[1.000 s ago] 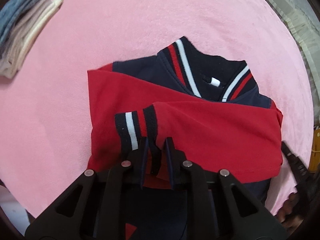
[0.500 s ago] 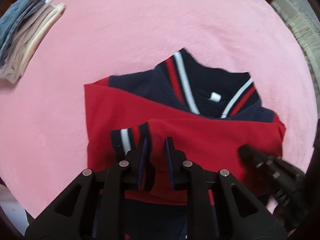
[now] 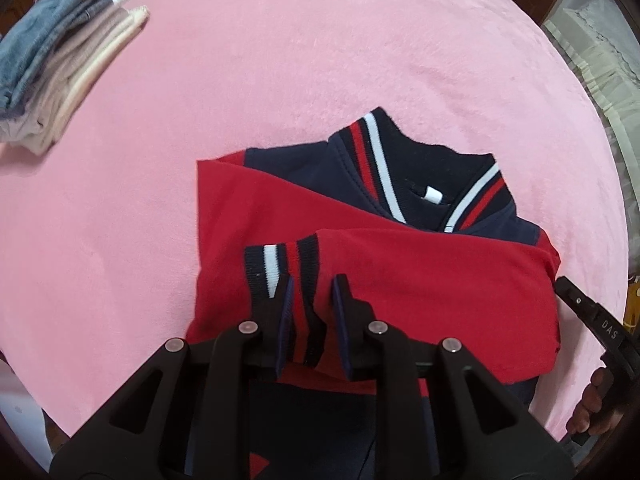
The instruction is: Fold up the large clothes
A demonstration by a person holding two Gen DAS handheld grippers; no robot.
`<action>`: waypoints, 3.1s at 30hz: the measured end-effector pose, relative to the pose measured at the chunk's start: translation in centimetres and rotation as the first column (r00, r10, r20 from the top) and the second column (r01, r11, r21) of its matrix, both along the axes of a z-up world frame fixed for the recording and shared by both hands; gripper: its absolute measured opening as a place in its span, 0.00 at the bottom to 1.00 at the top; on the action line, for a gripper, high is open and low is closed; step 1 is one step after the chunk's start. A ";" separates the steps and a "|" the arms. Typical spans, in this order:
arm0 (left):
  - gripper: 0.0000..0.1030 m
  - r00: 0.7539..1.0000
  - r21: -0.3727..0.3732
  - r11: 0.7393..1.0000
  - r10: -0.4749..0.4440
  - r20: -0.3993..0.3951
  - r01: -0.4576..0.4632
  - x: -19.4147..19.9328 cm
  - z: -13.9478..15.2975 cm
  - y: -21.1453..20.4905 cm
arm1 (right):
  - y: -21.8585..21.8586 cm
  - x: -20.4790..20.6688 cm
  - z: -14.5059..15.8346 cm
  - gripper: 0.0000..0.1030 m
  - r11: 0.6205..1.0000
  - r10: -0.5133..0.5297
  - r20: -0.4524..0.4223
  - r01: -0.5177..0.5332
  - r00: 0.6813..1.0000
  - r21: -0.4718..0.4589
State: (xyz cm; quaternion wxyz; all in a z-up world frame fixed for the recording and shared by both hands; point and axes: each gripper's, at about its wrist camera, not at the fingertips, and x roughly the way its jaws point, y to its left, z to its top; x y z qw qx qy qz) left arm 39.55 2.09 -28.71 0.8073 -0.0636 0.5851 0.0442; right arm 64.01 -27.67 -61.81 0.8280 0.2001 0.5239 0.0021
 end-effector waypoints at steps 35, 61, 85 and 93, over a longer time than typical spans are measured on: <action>0.74 0.990 -0.032 0.990 -0.139 0.008 0.139 -25.6 10.4 6.1 | 11.6 -33.6 10.3 0.67 0.993 -0.108 -0.014 0.108 0.994 0.050; 0.76 0.990 -0.271 0.962 -0.054 -0.134 0.015 -26.2 -4.5 12.6 | 4.0 -37.5 0.3 0.83 0.955 -0.244 -0.180 0.268 0.953 0.127; 0.10 0.982 -0.429 0.895 0.049 -0.183 -0.124 -25.6 -2.7 10.3 | 7.2 -34.7 3.3 0.17 0.930 -0.231 -0.054 0.237 0.971 0.280; 0.09 0.990 -0.535 0.833 0.108 -0.086 -0.137 -23.4 2.6 10.8 | 9.2 -31.3 9.9 0.13 0.920 -0.212 0.120 0.157 0.970 0.360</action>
